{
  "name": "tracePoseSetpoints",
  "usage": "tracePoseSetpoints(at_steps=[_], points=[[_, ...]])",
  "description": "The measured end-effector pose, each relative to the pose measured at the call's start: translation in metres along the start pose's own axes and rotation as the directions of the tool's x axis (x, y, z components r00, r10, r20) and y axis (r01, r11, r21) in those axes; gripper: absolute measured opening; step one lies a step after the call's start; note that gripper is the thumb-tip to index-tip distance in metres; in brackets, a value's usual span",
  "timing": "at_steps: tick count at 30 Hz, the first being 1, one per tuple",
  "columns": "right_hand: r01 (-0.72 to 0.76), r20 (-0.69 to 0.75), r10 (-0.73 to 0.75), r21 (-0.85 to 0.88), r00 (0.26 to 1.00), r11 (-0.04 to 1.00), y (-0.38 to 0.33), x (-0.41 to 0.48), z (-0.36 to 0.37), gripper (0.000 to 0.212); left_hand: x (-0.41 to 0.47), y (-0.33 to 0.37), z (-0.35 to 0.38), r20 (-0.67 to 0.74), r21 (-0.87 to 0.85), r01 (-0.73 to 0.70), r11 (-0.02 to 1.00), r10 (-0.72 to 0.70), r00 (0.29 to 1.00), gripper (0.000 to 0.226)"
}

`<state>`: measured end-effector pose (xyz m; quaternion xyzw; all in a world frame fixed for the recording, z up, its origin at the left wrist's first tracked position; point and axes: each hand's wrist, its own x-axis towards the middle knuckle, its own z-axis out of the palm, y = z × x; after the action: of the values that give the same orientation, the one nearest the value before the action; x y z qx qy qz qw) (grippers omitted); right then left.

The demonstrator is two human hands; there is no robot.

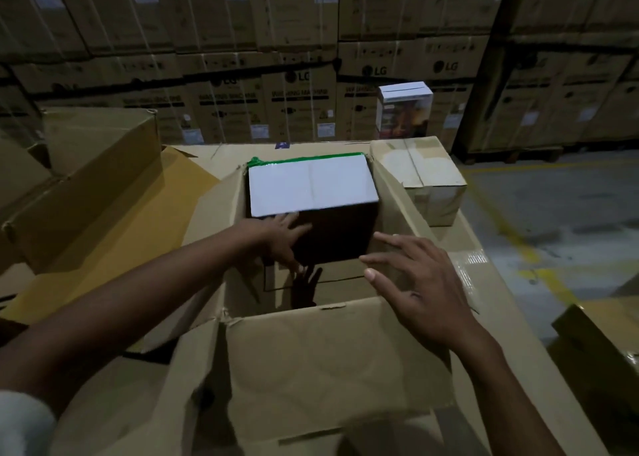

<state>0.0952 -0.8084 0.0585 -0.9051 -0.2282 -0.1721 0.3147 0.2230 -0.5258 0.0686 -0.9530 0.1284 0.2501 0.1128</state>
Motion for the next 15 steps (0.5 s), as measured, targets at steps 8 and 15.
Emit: tracePoseSetpoints(at_steps=[8, 15], points=[[-0.122, -0.137, 0.111, -0.079, 0.984, 0.989, -0.008, -0.004, 0.004, 0.062, 0.011, -0.045, -0.038, -0.758, 0.181, 0.135, 0.974, 0.051, 0.65, 0.102], [-0.175, -0.253, 0.173, 0.015, 0.952, 0.984, -0.002, -0.008, 0.014, 0.047, 0.067, -0.123, -0.05, -0.488, -0.304, 0.156, 0.94, -0.294, 0.822, 0.097]])
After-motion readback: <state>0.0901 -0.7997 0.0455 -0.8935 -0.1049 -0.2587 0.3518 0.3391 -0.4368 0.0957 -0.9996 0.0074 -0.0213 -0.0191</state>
